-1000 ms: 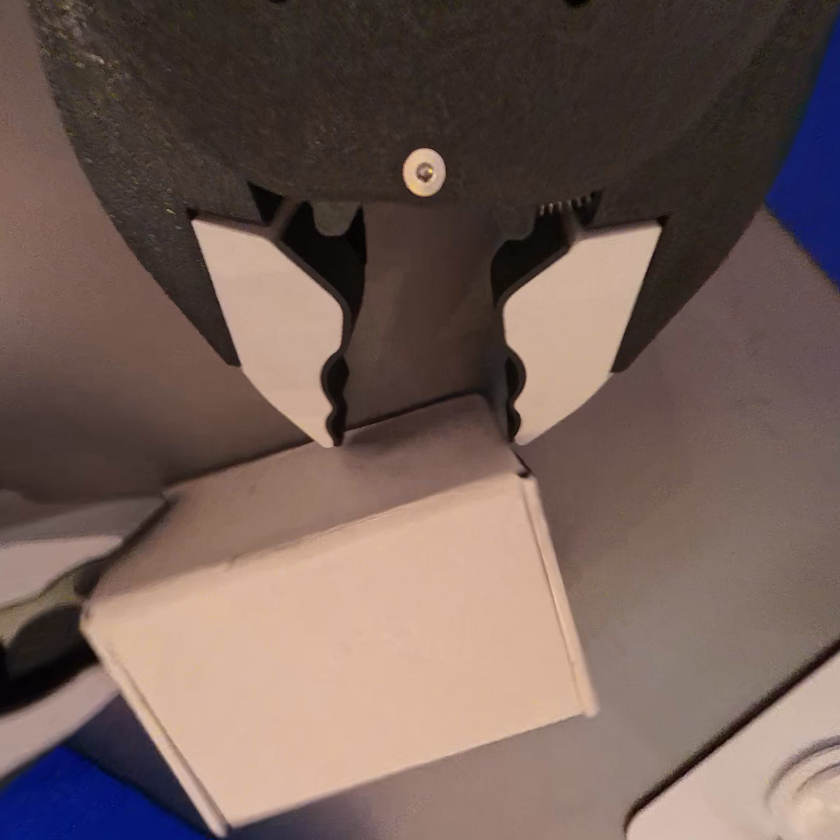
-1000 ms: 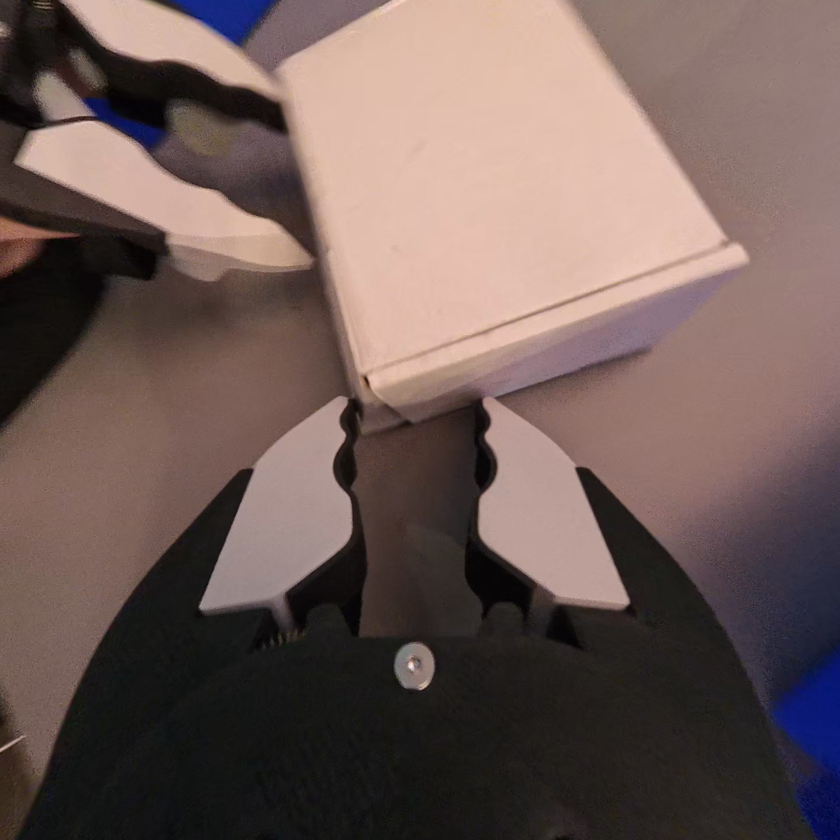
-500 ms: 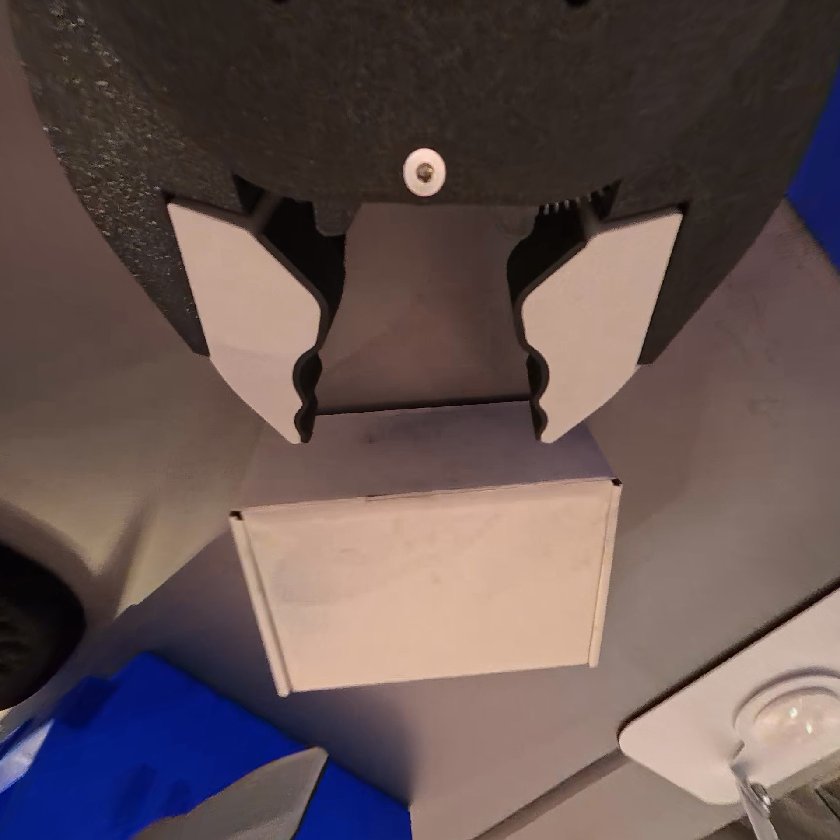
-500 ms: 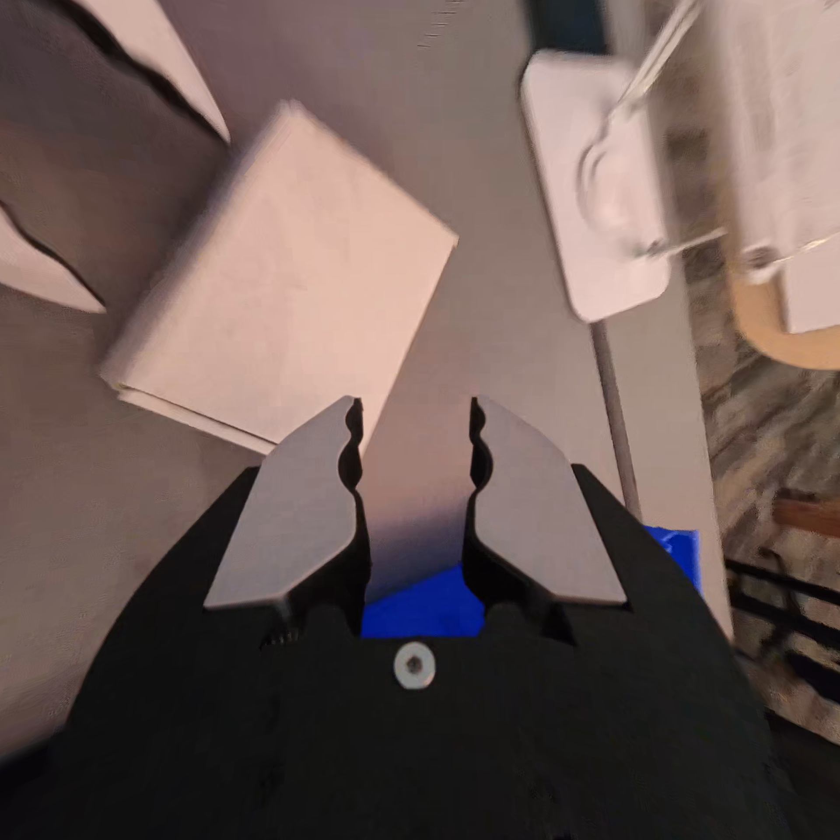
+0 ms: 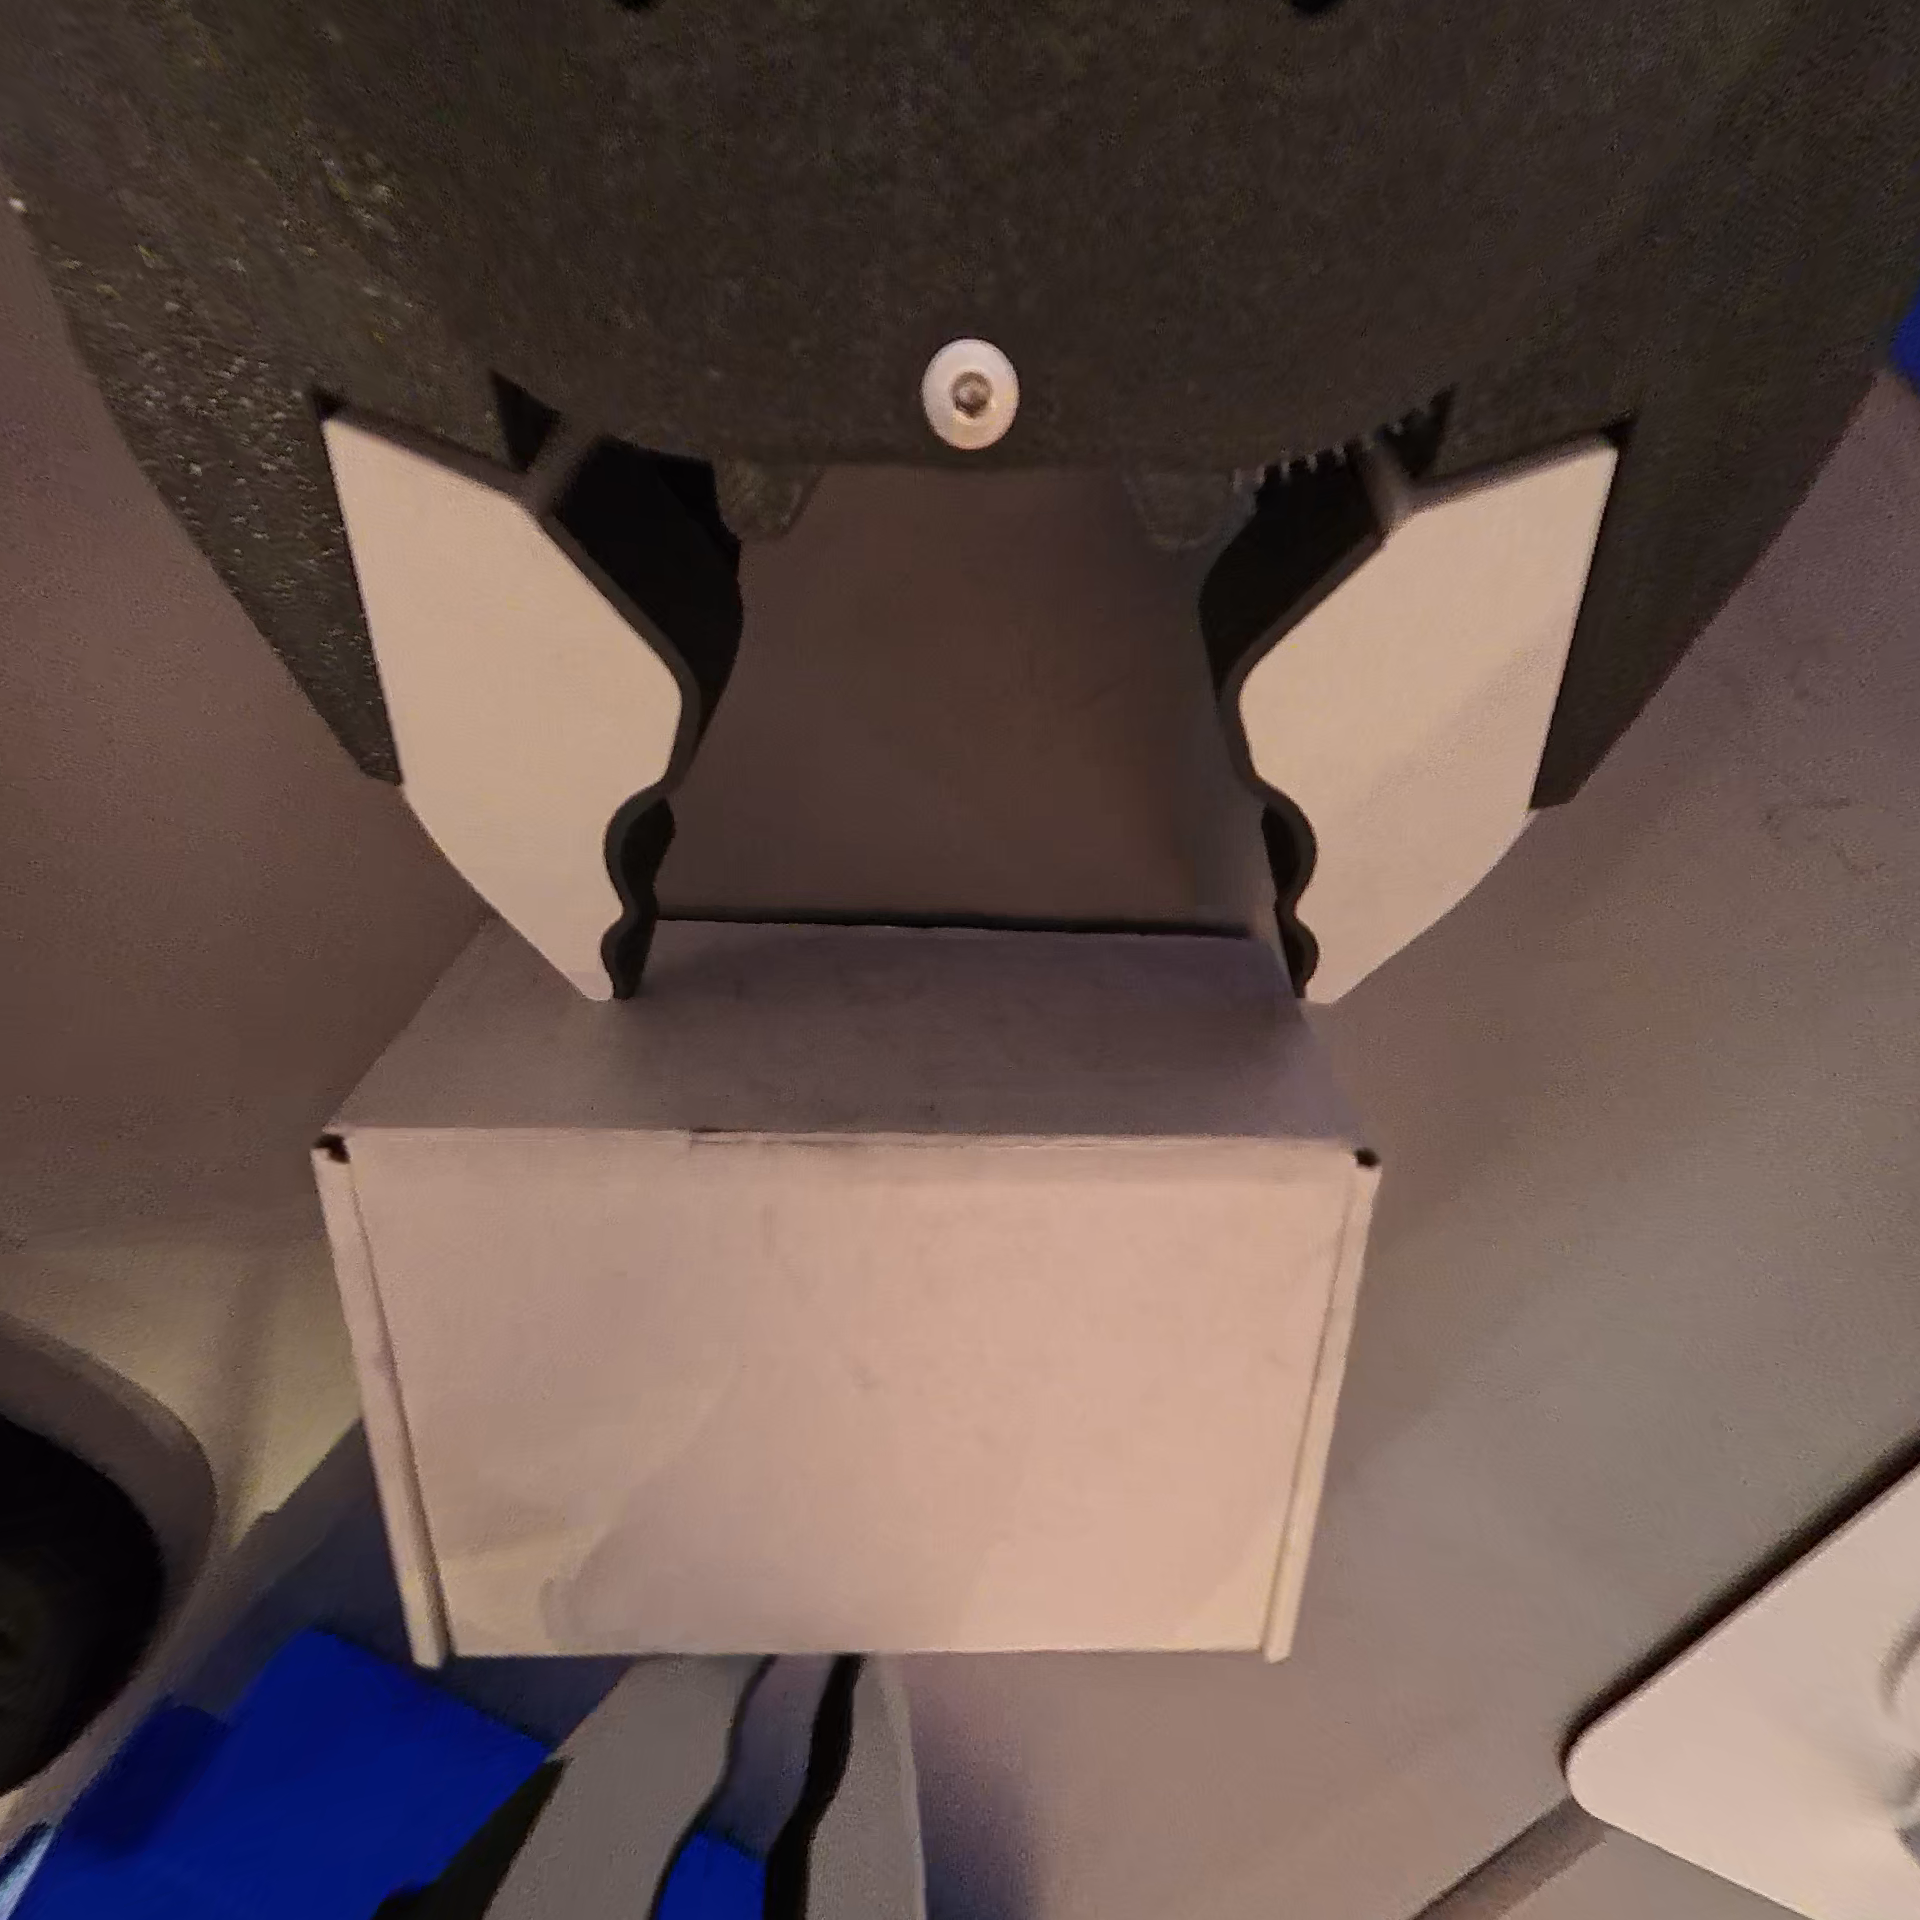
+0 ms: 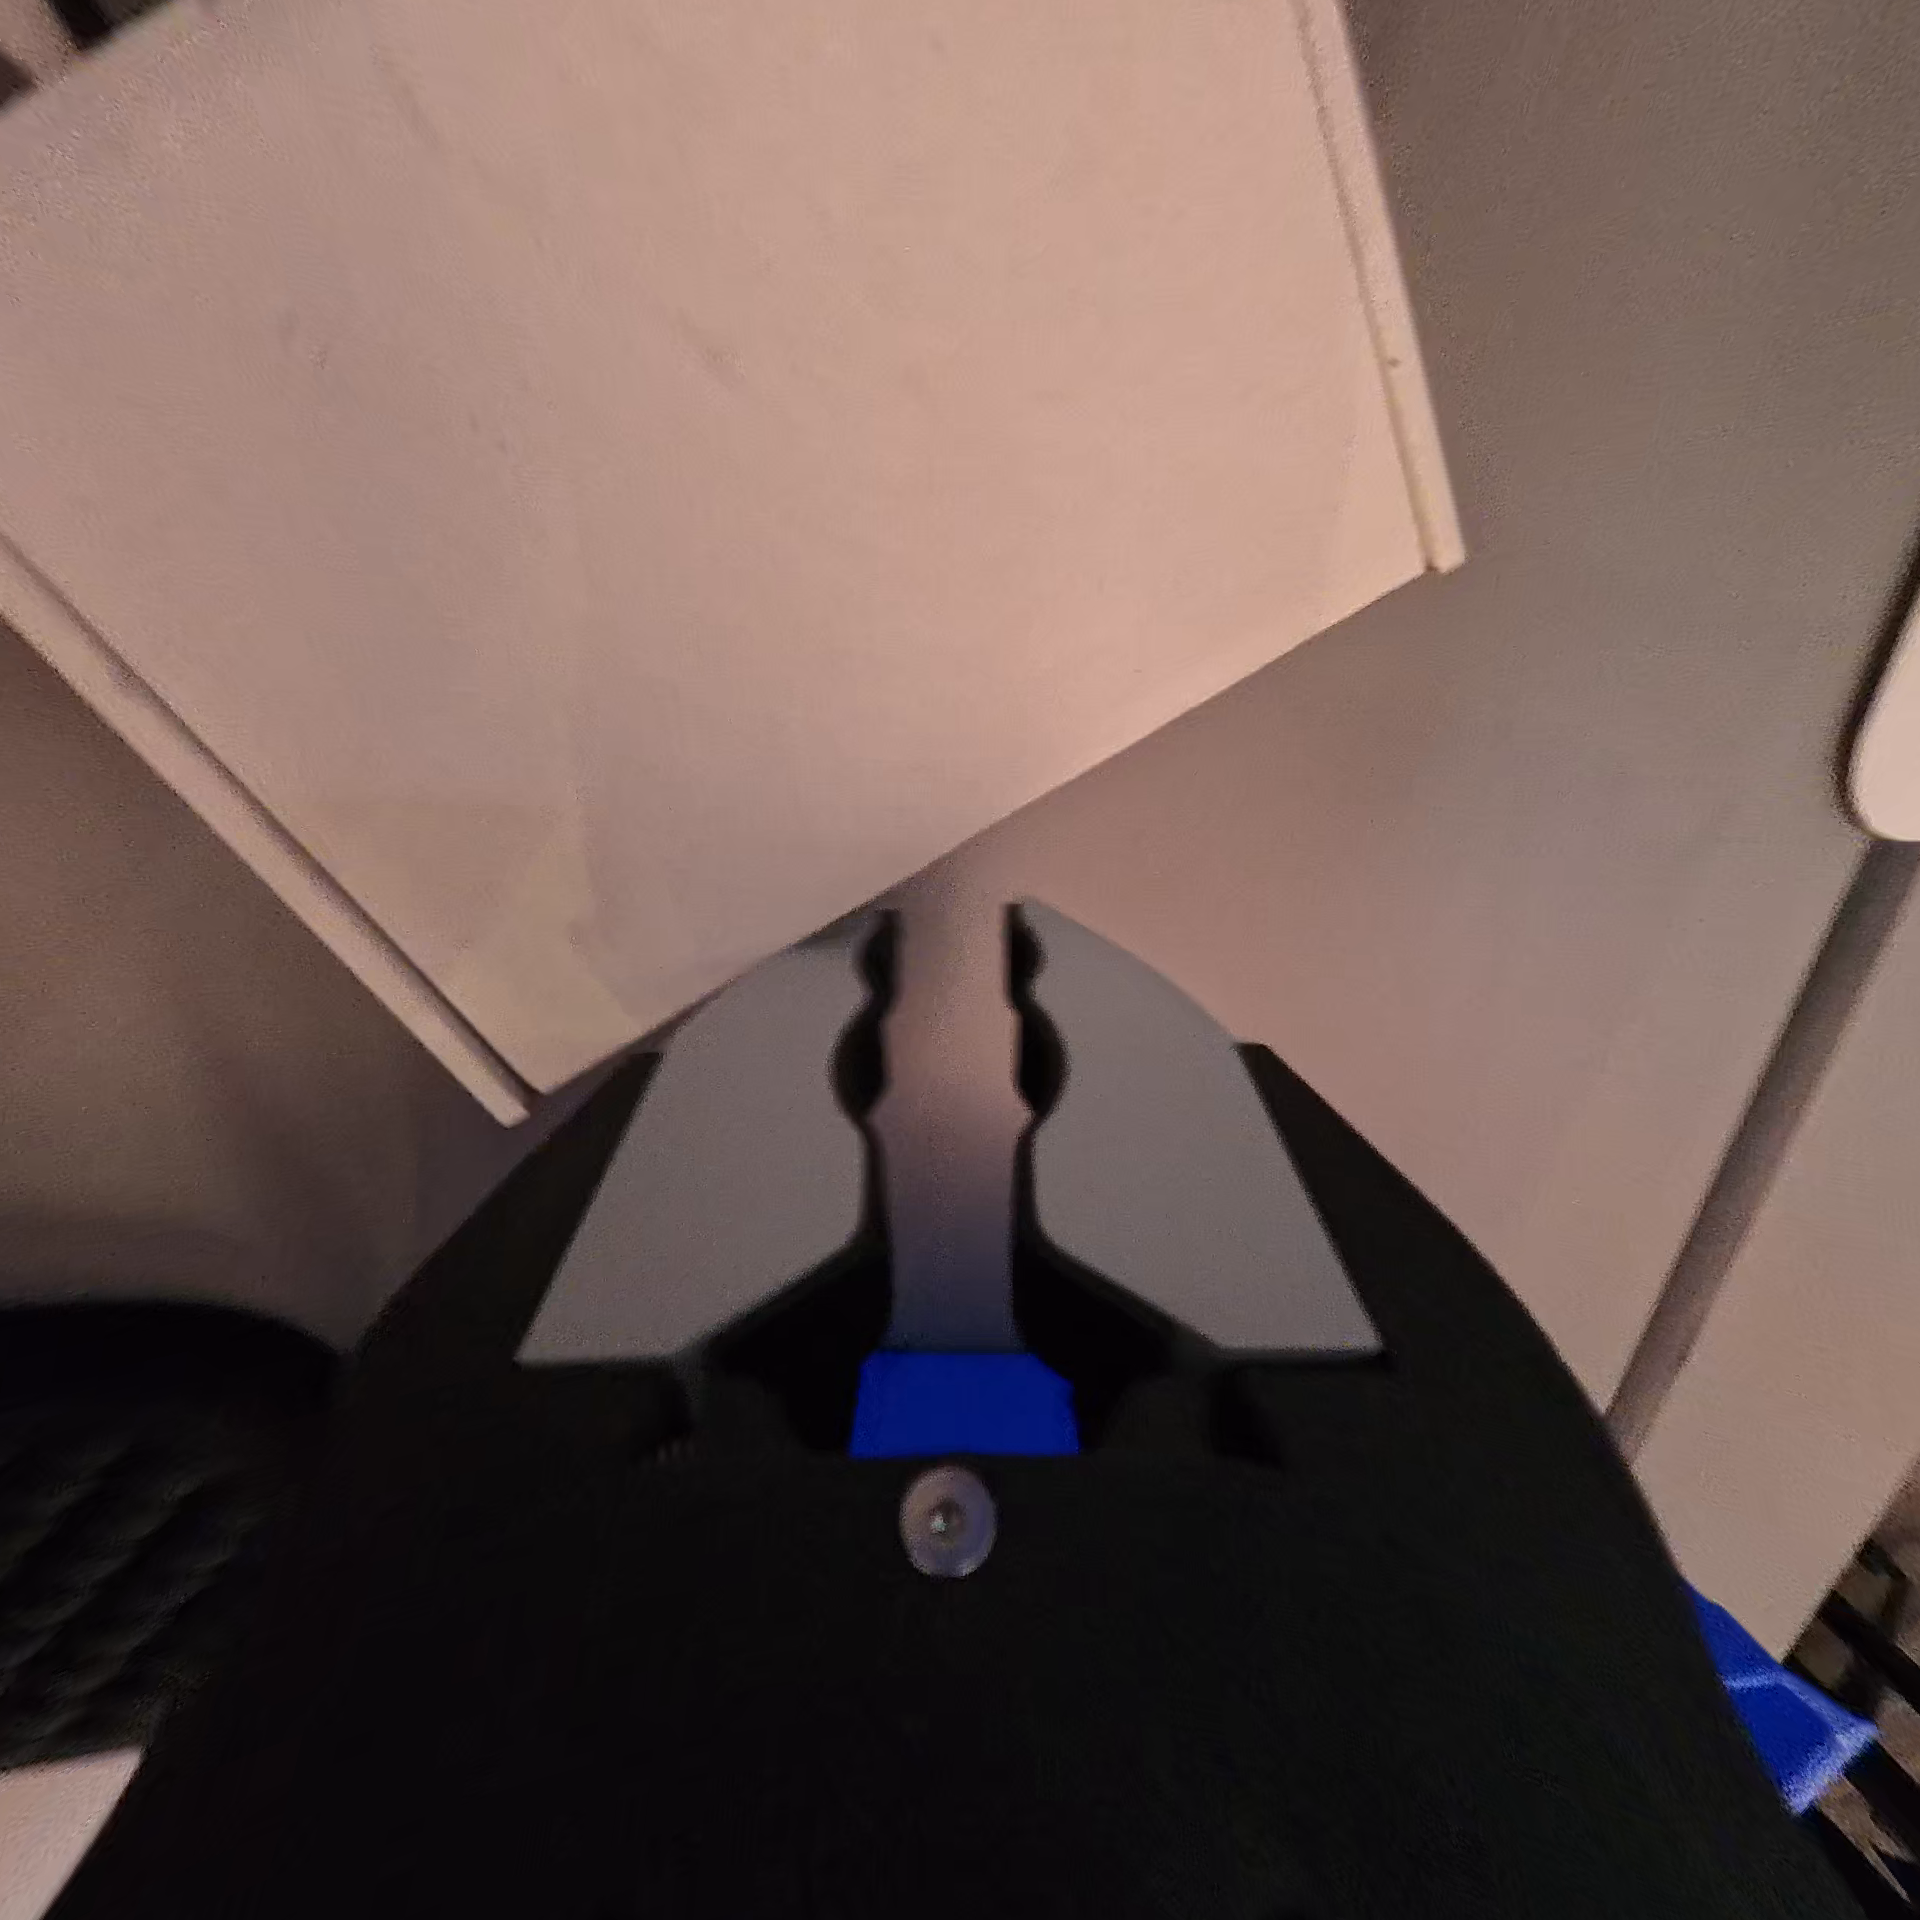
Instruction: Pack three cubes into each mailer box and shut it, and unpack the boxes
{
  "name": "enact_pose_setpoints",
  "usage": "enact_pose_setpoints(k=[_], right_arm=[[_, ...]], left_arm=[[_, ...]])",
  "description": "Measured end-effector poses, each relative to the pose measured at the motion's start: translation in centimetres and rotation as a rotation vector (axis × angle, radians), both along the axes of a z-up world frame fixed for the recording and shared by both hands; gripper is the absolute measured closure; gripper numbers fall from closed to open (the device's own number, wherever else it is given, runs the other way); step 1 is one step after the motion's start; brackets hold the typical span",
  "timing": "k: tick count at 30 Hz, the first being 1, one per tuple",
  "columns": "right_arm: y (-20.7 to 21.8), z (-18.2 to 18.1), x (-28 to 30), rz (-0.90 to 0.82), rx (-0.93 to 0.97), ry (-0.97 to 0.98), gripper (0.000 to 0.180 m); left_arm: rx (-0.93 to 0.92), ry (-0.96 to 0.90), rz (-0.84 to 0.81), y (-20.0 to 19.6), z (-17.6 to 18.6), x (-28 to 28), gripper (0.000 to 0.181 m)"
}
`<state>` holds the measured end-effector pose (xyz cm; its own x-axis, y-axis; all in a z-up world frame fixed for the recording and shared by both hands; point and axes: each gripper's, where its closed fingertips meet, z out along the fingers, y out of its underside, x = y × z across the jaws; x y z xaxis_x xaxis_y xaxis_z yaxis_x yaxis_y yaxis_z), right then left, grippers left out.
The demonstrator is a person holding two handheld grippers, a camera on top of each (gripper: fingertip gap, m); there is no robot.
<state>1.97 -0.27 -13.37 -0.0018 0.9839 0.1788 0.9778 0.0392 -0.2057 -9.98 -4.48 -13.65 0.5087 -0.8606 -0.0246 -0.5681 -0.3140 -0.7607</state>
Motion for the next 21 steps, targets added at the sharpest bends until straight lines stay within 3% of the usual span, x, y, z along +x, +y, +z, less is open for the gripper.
enact_pose_setpoints(k=[1, 4, 8, 16, 21], right_arm=[[-0.3, -0.2, 0.5, 0.011, -0.042, -0.020, 0.140], [1.0, -0.6, 1.0, 0.047, -0.009, -0.056, 0.134], [0.2, -1.1, -0.5, 0.182, -0.043, -0.044, 0.135], [-1.0, -1.2, -1.4, 0.250, -0.060, 0.000, 0.140], [-1.7, -1.3, -1.6, 0.265, -0.049, 0.013, 0.133]], left_arm=[[-0.015, 0.006, -0.018, -0.3, -0.1, 0.0, 0.069], [-0.027, 0.071, -0.054, -0.9, -0.9, -0.1, 0.067], [0.089, 0.101, -0.073, -0.7, -0.4, 0.2, 0.068], [-0.011, 0.123, -0.089, -1.1, -1.0, -0.4, 0.063], [-0.040, 0.098, -0.099, -1.7, -1.2, -0.6, 0.059]])
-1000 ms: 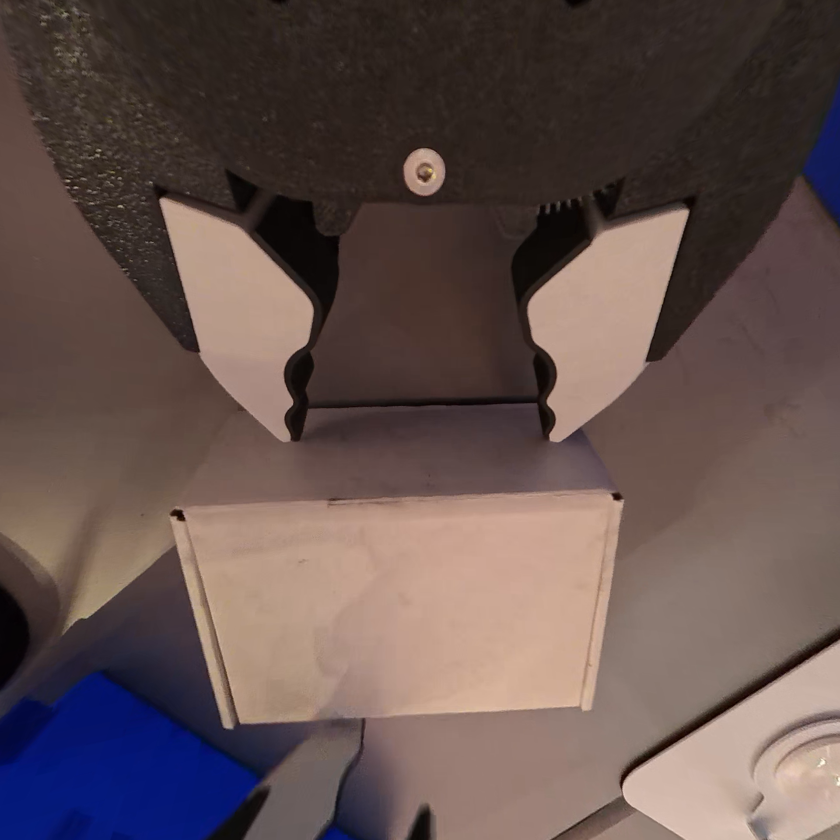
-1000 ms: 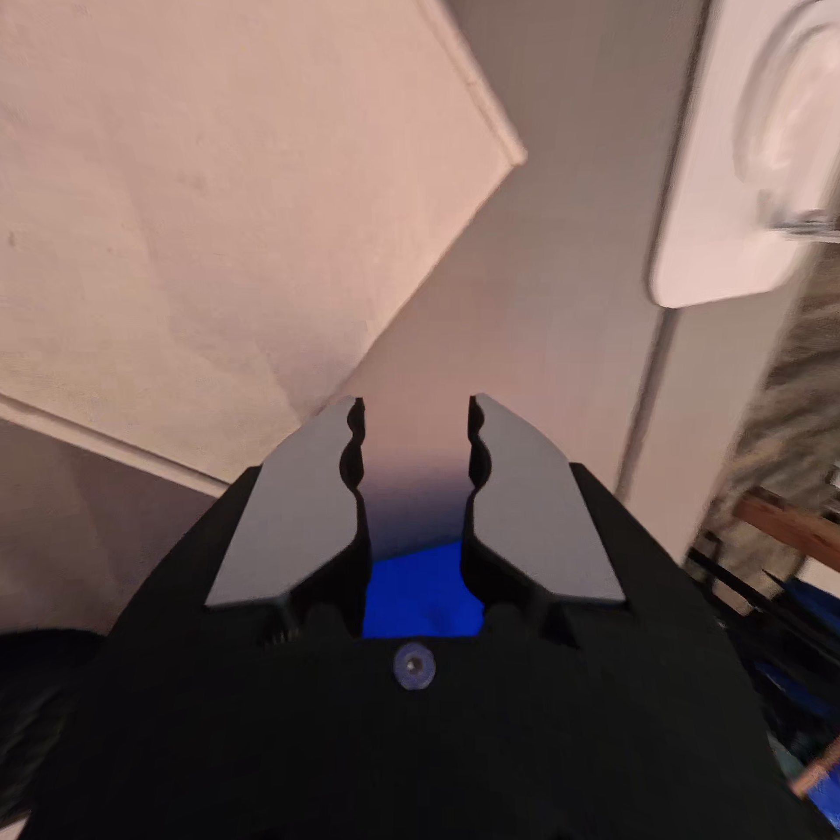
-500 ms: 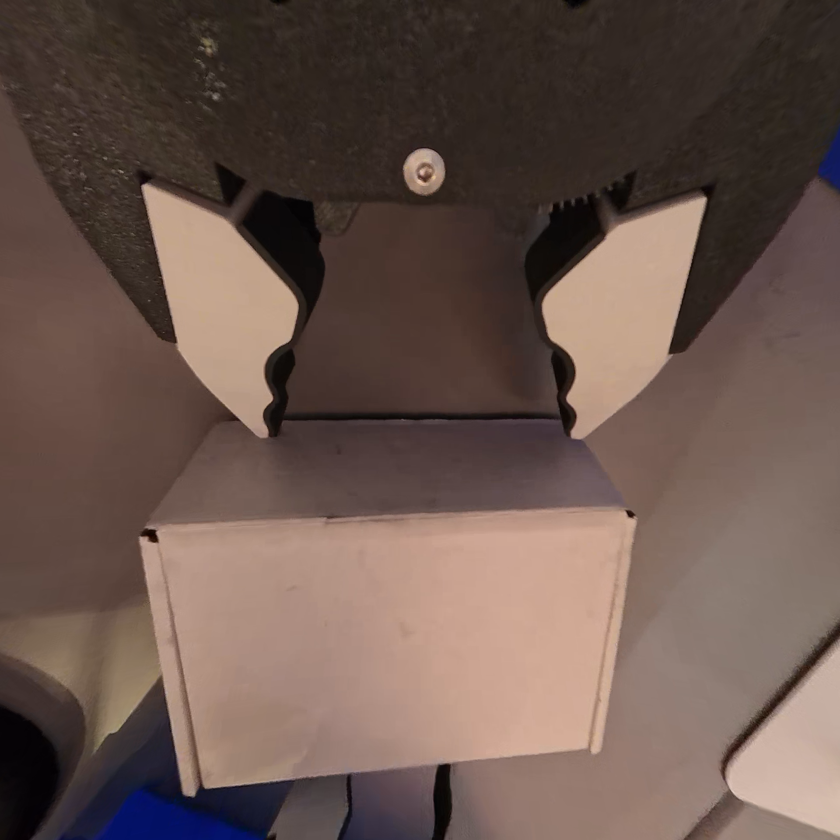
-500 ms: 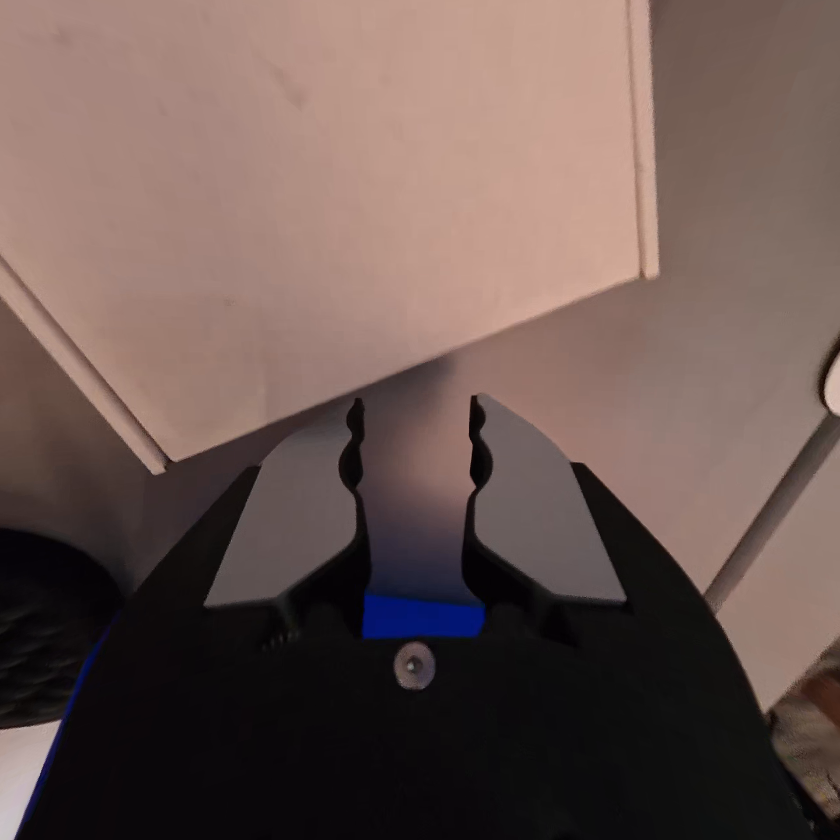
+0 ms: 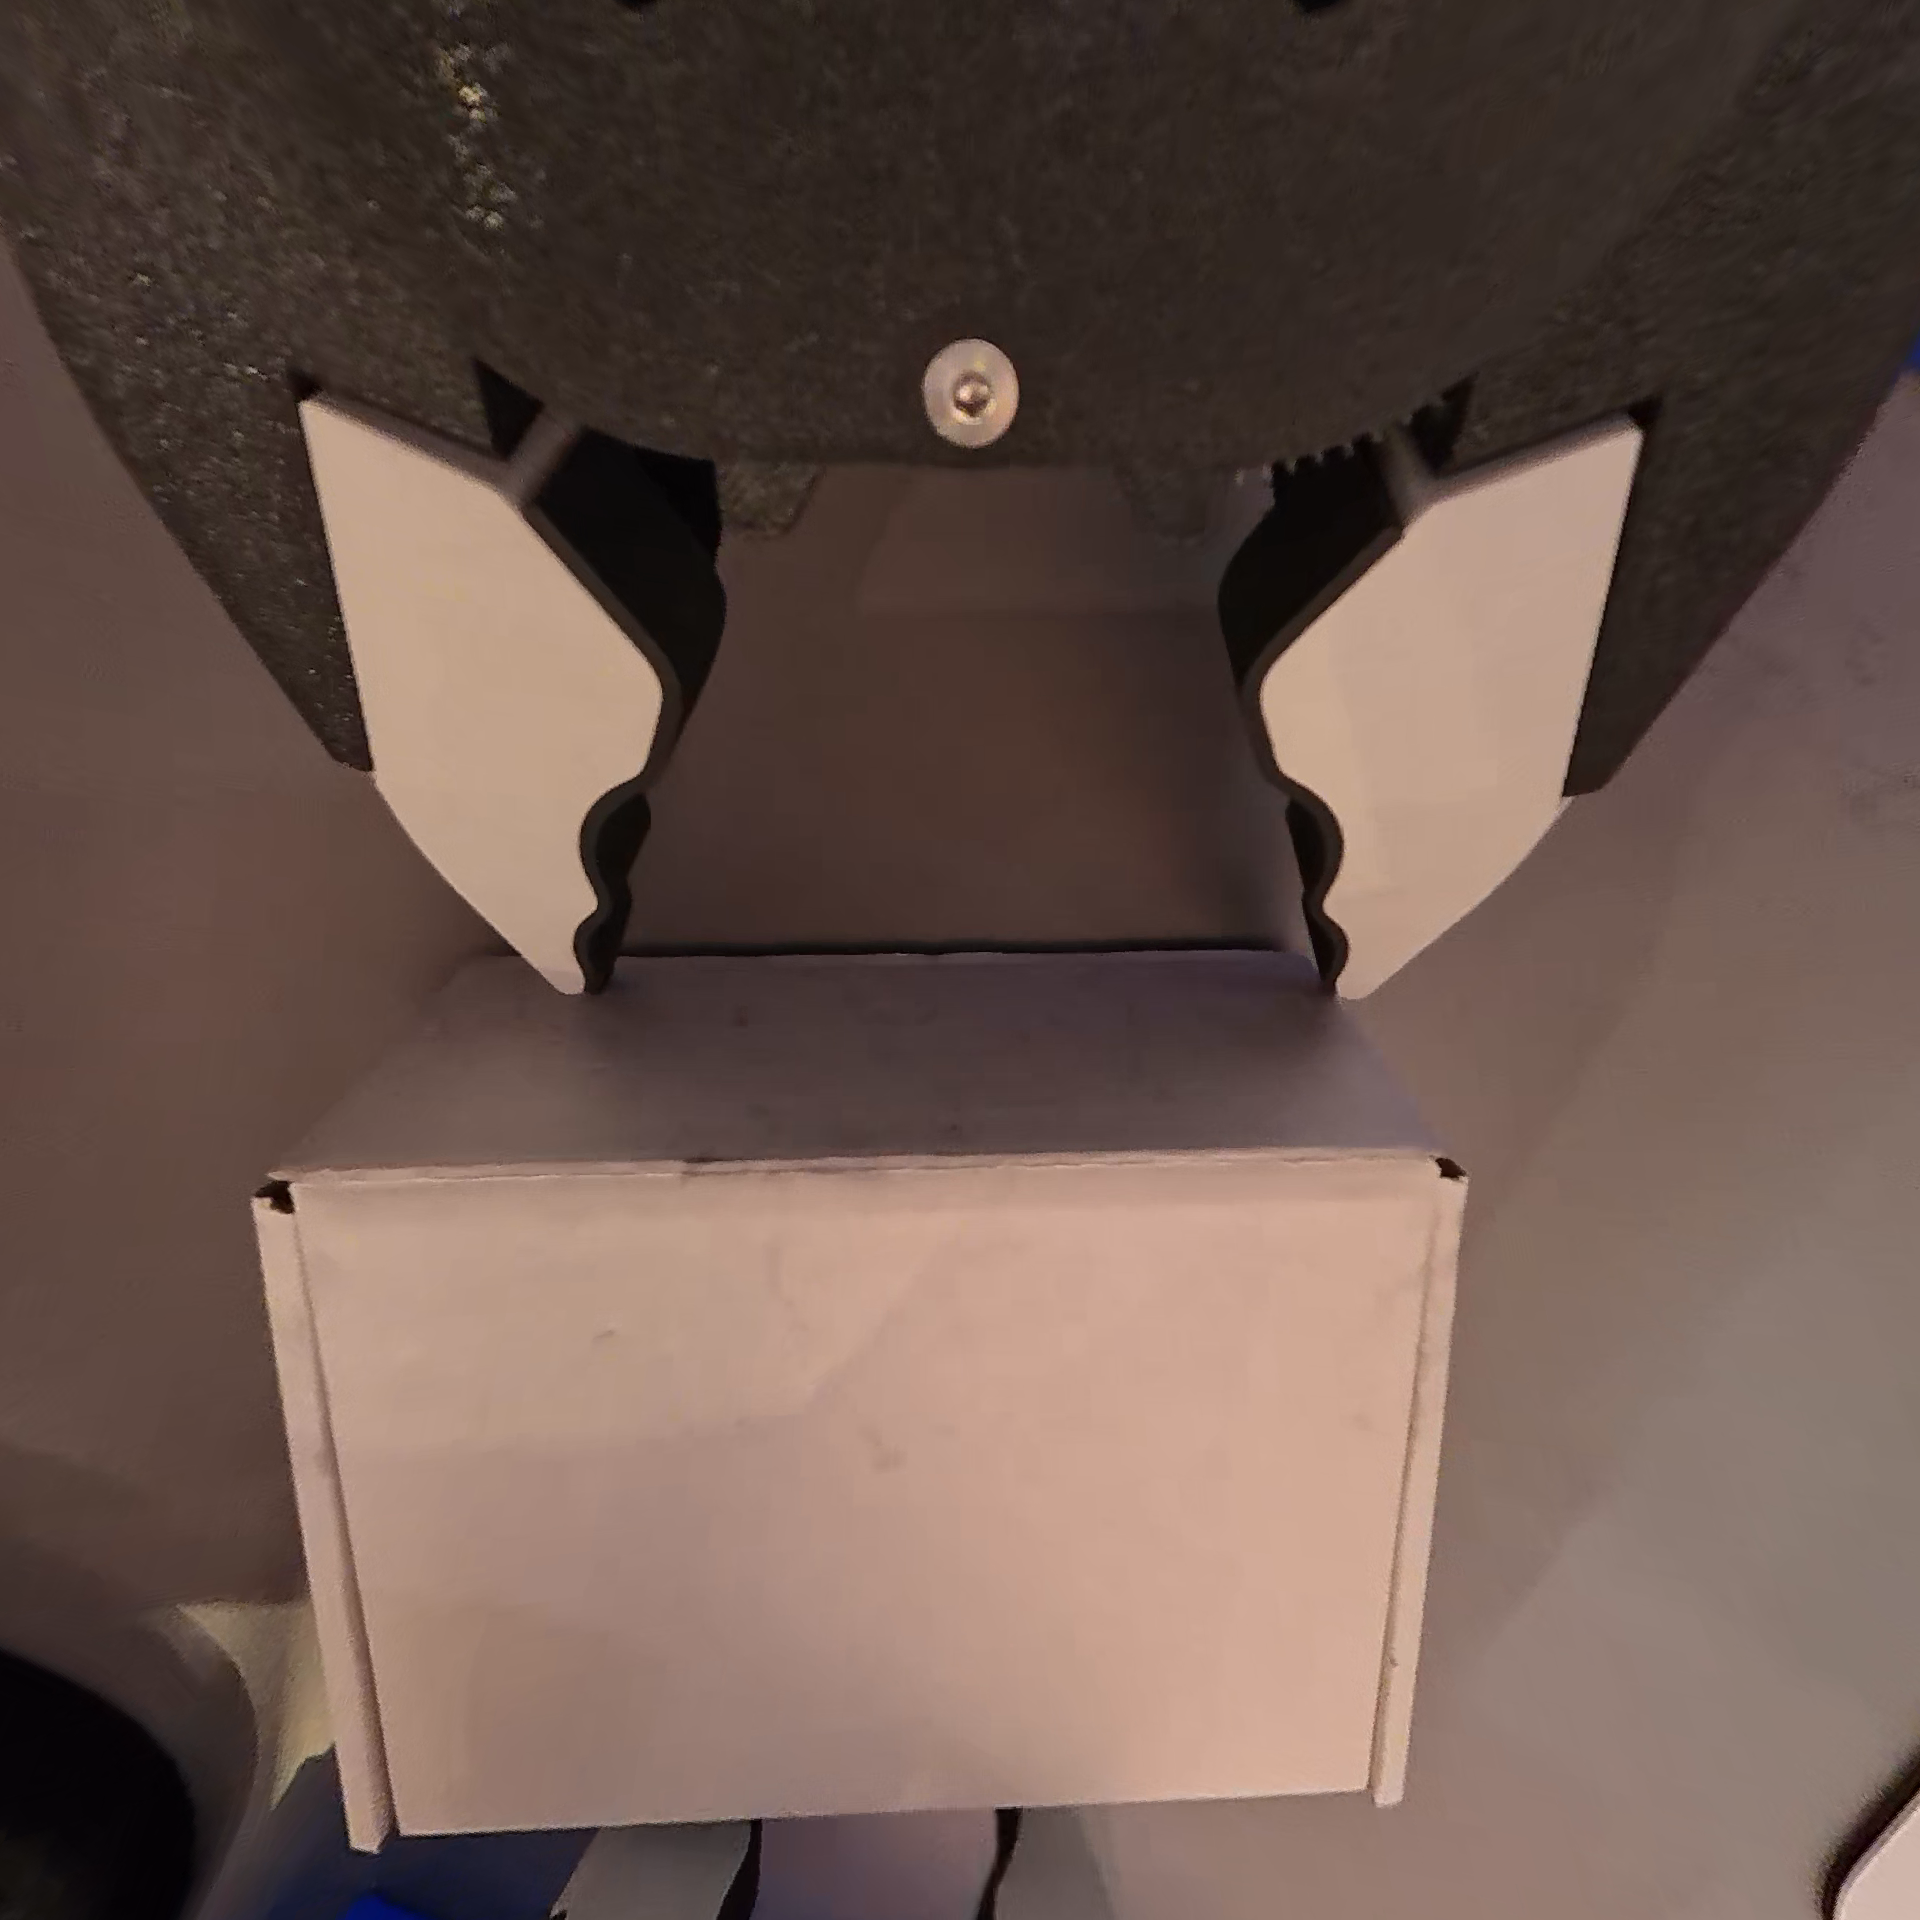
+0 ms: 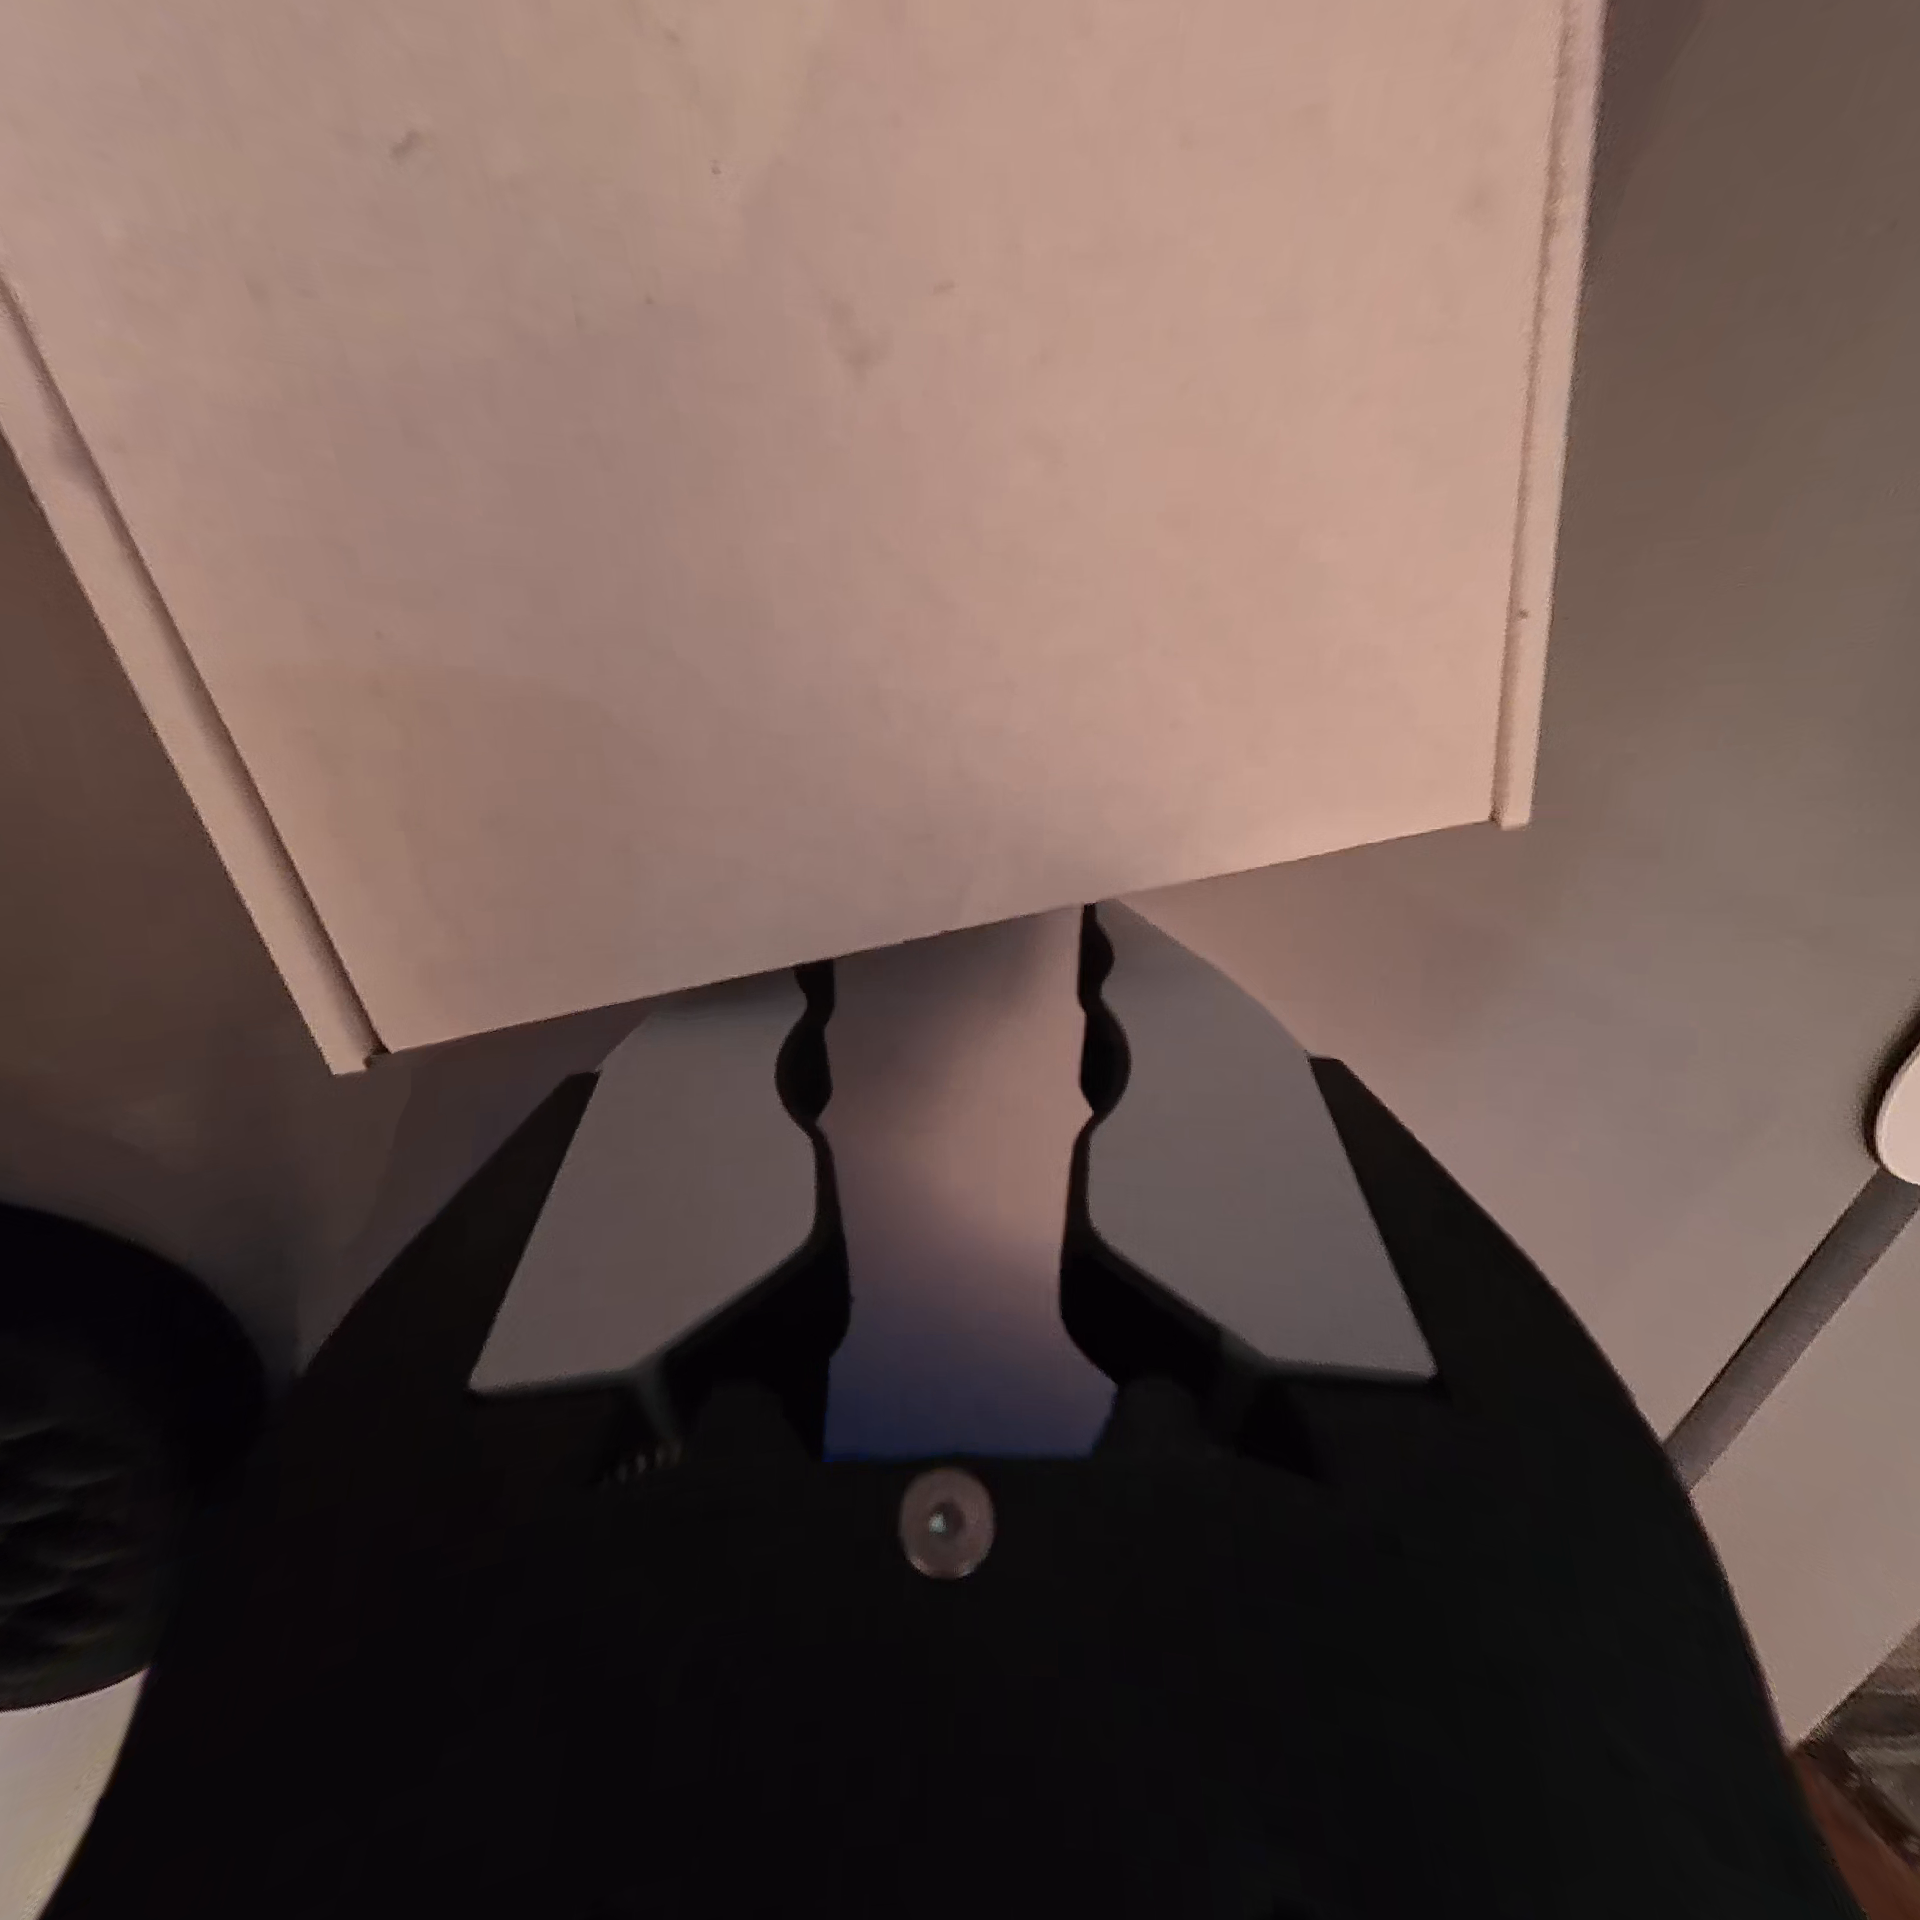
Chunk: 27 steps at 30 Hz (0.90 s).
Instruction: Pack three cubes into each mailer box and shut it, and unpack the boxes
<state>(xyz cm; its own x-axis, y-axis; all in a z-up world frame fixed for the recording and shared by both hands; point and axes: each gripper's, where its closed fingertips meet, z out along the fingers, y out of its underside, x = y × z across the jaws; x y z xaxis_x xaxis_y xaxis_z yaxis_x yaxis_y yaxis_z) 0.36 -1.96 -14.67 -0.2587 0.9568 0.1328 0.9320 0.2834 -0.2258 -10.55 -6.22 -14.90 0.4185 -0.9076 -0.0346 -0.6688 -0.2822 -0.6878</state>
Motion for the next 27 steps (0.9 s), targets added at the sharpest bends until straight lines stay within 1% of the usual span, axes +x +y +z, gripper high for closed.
enact_pose_setpoints(k=[5, 7, 9, 11, 14, 27], right_arm=[[-0.6, -0.1, -0.2, 0.012, -0.032, 0.019, 0.131], [-0.8, -0.3, -0.3, 0.028, -0.015, 0.001, 0.125], [-1.1, -0.9, 0.0, 0.029, -0.025, -0.049, 0.119], [-1.2, -1.0, -0.1, 0.038, -0.031, -0.052, 0.118], [-1.2, -1.0, -0.3, 0.050, -0.028, -0.035, 0.118], [-2.0, -1.0, -0.6, 0.045, -0.072, 0.017, 0.120]], left_arm=[[-0.023, 0.048, -0.006, -0.7, 0.0, -0.3, 0.060], [-0.036, 0.035, -0.012, -1.3, 0.3, -0.2, 0.065], [-0.062, 0.018, -0.017, -1.9, 0.4, -0.1, 0.066], [-0.057, 0.028, -0.014, -1.9, 0.3, -0.2, 0.065], [-0.068, 0.047, -0.022, -1.8, -0.2, -0.3, 0.060], [-0.068, 0.051, -0.061, -1.4, -0.6, 0.6, 0.059]])
